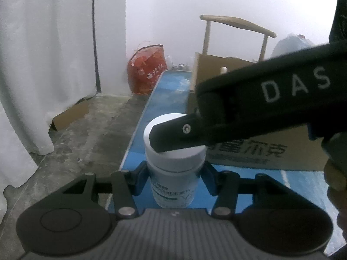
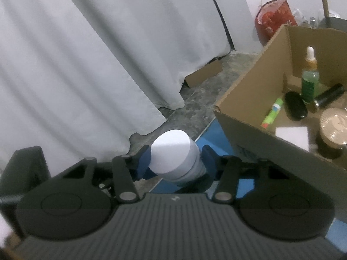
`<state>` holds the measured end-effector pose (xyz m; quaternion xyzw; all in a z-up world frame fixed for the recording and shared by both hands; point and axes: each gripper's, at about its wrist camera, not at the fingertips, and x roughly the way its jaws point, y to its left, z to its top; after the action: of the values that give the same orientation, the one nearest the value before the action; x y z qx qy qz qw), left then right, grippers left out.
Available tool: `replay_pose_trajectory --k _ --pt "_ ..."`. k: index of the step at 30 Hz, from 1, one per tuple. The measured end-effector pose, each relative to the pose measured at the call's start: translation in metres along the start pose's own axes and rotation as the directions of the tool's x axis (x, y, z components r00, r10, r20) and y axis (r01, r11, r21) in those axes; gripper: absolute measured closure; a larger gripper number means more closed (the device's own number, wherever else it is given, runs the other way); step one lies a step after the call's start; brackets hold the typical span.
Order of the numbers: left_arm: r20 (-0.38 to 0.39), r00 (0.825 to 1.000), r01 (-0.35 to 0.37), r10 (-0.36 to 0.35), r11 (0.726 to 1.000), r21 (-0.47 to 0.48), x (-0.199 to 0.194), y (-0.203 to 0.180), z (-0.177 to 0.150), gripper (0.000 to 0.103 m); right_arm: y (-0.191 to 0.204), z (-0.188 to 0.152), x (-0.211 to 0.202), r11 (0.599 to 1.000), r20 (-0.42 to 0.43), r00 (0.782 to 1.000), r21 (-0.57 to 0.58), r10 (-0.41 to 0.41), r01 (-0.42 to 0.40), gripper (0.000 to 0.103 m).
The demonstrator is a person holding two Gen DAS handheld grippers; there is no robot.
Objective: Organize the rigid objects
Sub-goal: 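Close the right gripper around the white supplement bottle, then lift the white bottle with the right gripper and carry it into the box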
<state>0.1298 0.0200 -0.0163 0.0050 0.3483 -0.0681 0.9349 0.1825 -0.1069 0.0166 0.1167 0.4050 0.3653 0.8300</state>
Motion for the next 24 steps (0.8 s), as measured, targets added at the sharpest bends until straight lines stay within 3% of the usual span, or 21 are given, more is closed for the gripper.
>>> replay_pose_trajectory --k 8,17,24 --pt "-0.045 0.996 0.085 -0.082 0.994 0.072 -0.004 -0.056 -0.002 0.049 -0.025 -0.025 -0.048 0.996 0.026 0.998 0.064 -0.056 0.055 0.051" --pt "-0.067 0.968 0.251 -0.243 0.955 0.157 -0.010 -0.131 -0.014 0.049 -0.063 -0.066 -0.132 0.975 0.074 0.979 0.138 -0.188 0.177 0.048" --pt "-0.061 0.964 0.265 -0.258 0.939 0.218 -0.012 -0.157 -0.024 0.049 -0.077 -0.077 -0.155 0.963 0.049 0.969 0.130 -0.244 0.236 0.040"
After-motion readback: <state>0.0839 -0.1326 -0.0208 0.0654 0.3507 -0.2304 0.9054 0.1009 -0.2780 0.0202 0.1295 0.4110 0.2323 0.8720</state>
